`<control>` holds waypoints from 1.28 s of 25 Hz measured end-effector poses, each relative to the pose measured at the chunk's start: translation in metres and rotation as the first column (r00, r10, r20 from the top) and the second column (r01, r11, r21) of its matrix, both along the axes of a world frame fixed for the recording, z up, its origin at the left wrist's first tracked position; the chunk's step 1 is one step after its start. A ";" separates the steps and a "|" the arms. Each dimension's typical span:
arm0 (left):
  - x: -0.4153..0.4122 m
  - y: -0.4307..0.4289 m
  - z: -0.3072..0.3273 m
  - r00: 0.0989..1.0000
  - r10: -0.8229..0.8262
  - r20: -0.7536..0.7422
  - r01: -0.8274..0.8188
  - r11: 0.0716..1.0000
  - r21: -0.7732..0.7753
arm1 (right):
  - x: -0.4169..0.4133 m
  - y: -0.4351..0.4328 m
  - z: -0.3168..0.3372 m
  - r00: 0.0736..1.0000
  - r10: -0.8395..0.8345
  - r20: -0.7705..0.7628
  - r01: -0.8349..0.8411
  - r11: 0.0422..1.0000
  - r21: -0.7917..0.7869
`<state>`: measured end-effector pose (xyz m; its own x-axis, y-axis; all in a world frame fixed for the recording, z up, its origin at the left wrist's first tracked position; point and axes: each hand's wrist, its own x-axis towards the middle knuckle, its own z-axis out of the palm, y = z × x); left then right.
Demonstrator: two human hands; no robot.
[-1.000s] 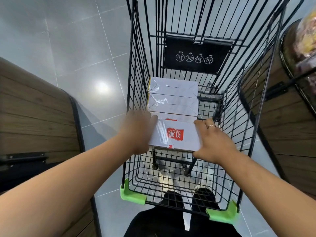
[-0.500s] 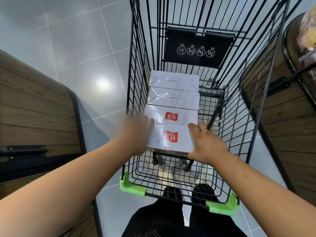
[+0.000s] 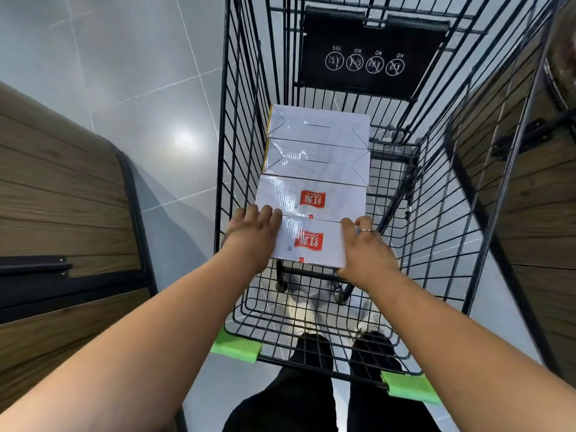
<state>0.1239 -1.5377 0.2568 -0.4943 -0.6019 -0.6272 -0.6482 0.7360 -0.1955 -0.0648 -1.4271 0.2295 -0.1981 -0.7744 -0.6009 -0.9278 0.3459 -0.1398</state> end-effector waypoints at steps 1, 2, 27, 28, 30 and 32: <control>-0.001 0.000 -0.004 1.000 0.012 0.024 -0.012 1.000 0.013 | 0.001 0.000 -0.004 1.000 -0.004 0.001 0.004 1.000 0.003; -0.001 0.001 -0.009 0.999 0.027 0.044 -0.028 0.999 0.025 | 0.002 -0.001 -0.007 1.000 -0.011 0.003 0.011 1.000 0.008; -0.055 -0.014 0.132 0.933 -0.182 -0.311 0.098 0.958 -0.270 | -0.063 0.029 0.154 0.977 -0.199 -0.082 0.181 0.965 -0.188; -0.065 -0.010 0.146 0.921 -0.209 -0.329 0.118 0.953 -0.278 | -0.070 0.034 0.170 0.972 -0.210 -0.102 0.184 0.958 -0.218; -0.086 0.001 0.174 0.898 -0.263 -0.353 0.163 0.943 -0.289 | -0.084 0.048 0.200 0.960 -0.247 -0.131 0.205 0.941 -0.271; -0.109 0.020 0.200 0.867 -0.315 -0.385 0.208 0.933 -0.295 | -0.097 0.070 0.226 0.941 -0.311 -0.129 0.261 0.915 -0.307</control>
